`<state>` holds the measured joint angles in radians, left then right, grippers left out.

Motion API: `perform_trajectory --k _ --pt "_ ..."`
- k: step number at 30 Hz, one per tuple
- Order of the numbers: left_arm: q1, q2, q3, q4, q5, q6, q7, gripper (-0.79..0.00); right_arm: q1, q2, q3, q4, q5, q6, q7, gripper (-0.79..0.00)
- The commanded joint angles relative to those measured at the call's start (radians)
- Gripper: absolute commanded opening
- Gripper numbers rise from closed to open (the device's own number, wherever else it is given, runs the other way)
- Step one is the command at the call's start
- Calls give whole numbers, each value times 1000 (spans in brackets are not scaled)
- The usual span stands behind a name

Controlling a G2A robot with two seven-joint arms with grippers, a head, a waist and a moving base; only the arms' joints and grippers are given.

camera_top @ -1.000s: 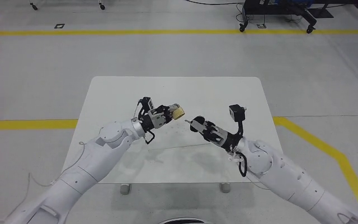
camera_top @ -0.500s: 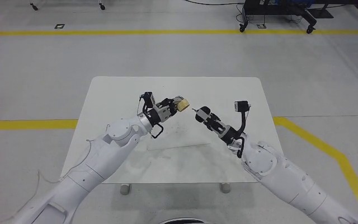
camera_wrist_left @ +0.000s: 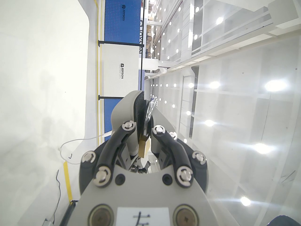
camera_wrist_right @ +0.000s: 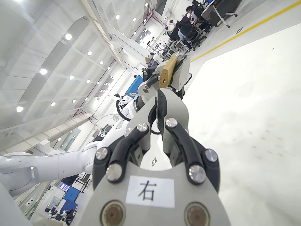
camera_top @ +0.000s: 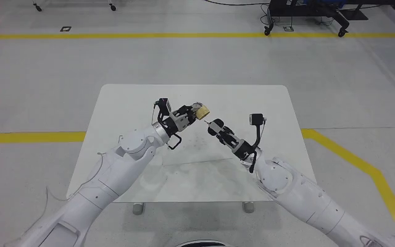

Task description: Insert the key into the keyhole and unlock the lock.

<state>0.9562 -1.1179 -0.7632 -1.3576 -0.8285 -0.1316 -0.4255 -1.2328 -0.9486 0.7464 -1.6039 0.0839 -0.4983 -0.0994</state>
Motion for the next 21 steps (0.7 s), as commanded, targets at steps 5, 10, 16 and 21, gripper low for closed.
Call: perform_trajectory --k 5,10,16,21 --pt "18 -8 -17 -3 55 -48 9 -785 9 -25 3 38 -2 -19 -14 -785" --pt "35 -15 -30 -12 95 -61 22 -785 11 -43 8 59 -3 -24 -21 -785" --pt "49 -23 -44 -18 115 -61 13 -785 9 -61 21 73 -13 -25 -26 -785" --pt "56 -29 -56 -20 145 -67 16 -785 3 -73 33 83 -22 -23 -23 -785"
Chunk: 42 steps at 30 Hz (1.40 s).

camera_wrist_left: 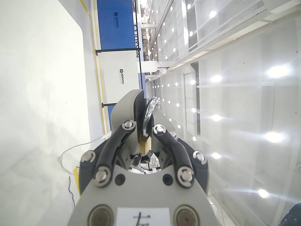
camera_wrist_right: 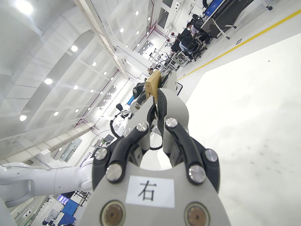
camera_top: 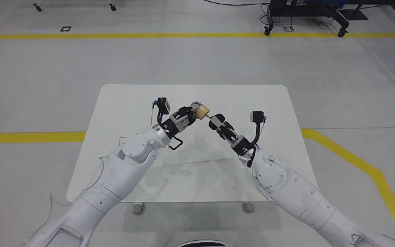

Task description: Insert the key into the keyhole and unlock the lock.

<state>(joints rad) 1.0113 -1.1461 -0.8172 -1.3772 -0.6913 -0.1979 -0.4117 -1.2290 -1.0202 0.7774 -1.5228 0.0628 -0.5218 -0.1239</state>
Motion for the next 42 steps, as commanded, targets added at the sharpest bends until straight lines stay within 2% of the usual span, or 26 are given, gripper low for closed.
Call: perform_trajectory --k 1,19,42 --pt "2 -2 -5 -1 20 -5 7 -785 -3 -4 4 2 -2 2 5 -785" --pt "51 -17 -56 -38 239 -68 123 -785 -30 -39 50 -6 -29 15 48 -785" --pt "74 -44 -96 -42 294 -54 93 -785 -46 -81 100 9 -49 22 79 -785"
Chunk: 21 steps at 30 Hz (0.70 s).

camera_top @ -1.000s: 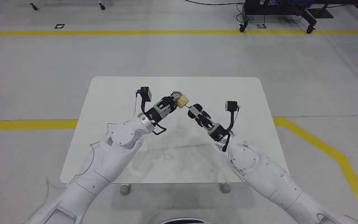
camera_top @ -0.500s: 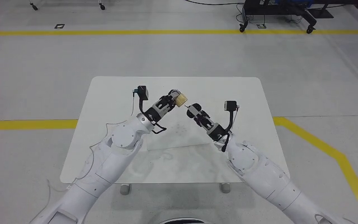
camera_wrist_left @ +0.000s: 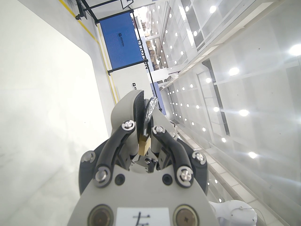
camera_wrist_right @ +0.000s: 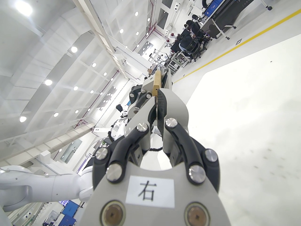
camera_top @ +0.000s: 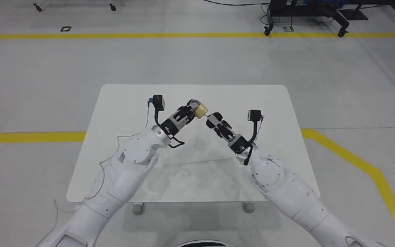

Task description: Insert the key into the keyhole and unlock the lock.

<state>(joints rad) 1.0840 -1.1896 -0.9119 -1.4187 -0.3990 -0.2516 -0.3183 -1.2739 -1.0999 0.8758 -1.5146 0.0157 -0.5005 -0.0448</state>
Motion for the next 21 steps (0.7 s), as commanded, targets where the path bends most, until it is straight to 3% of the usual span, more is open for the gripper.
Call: perform_trajectory --k 1,21 --pt "3 -2 -4 -2 4 -1 -2 -785 -2 -3 3 1 -5 2 0 -785" --pt "28 -23 -26 -13 62 7 1 -785 -16 -38 18 2 -53 1 28 -785"
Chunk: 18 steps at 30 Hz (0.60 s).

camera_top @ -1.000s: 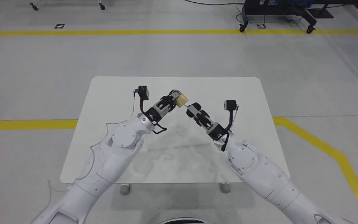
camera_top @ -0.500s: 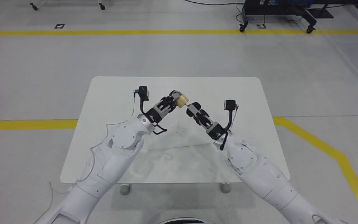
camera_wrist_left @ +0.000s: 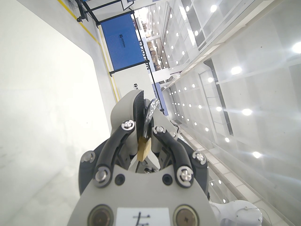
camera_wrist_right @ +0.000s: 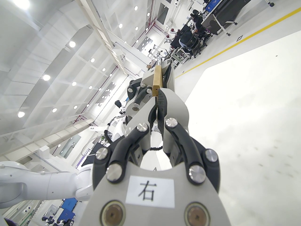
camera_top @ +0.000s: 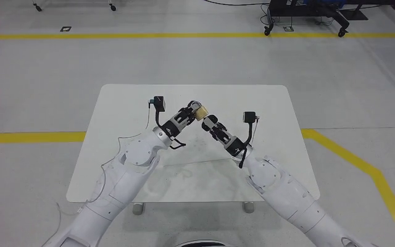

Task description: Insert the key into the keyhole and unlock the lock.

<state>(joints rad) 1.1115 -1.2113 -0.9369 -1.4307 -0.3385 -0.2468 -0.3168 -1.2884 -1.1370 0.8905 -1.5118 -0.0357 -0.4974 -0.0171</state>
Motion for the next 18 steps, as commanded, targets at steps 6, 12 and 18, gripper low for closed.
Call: perform_trajectory --k 6,12,18 --pt "4 -6 -8 0 12 9 -7 -785 -13 -6 21 0 -5 -9 10 -597" --pt "6 -11 -24 7 6 19 -17 -785 -25 -11 40 1 -1 -20 25 -588" --pt "10 -14 -40 2 10 22 -23 -785 -39 -14 57 2 7 -25 48 -628"
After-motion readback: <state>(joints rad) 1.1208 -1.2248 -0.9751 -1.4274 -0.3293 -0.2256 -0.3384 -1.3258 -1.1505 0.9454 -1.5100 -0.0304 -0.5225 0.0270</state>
